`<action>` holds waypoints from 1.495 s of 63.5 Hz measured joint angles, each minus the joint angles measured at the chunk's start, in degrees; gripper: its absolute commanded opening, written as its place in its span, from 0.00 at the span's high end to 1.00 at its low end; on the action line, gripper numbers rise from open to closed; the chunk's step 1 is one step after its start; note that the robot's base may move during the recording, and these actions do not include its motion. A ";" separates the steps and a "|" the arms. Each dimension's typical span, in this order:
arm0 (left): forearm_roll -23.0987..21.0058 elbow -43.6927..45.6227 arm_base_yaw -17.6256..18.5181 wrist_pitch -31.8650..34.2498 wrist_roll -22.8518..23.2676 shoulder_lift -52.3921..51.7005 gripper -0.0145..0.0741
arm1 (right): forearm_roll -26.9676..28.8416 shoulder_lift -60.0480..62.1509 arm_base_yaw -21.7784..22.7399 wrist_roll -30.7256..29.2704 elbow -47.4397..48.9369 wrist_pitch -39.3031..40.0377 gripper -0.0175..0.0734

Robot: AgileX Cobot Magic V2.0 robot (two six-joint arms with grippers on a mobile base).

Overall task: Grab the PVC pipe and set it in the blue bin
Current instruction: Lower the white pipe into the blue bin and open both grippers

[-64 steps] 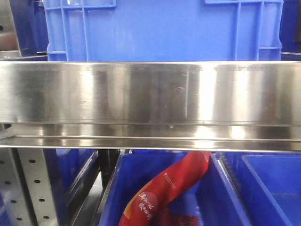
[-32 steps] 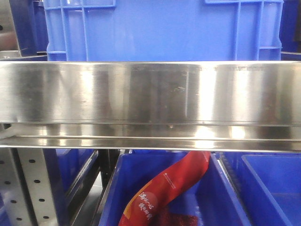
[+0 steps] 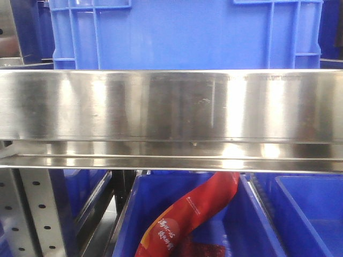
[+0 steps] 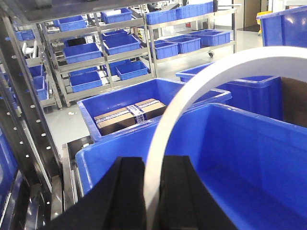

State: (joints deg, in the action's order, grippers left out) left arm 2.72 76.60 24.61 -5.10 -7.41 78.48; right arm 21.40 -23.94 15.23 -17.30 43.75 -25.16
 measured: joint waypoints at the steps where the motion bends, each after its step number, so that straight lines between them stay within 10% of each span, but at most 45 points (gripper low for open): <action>1: 0.00 0.17 0.00 0.13 0.00 0.26 0.96 | 0.00 0.00 0.00 0.00 0.00 0.00 0.99; 30: 1.68 0.96 0.00 0.56 0.00 4.93 0.61 | 0.00 0.00 0.00 0.00 0.00 0.48 0.99; 53: 1.68 1.10 0.38 0.55 0.00 4.81 0.63 | 1.94 0.00 0.00 -0.04 0.00 0.84 0.99; 65: 1.68 1.10 2.09 -3.23 0.00 1.47 0.96 | 4.49 -0.10 0.00 -3.32 1.26 0.61 0.99; 83: 1.68 1.37 2.29 -11.40 -0.11 -4.63 0.96 | 8.62 -2.37 0.00 -5.81 6.35 -1.96 0.99; 95: 1.68 0.91 2.29 -13.90 -0.11 -7.88 0.96 | 21.34 -6.76 -1.60 -19.21 7.83 -3.64 0.99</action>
State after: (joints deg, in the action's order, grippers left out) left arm 4.39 77.51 26.90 -18.99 -7.52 70.60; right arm 42.73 -30.70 13.64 -36.51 51.58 -28.79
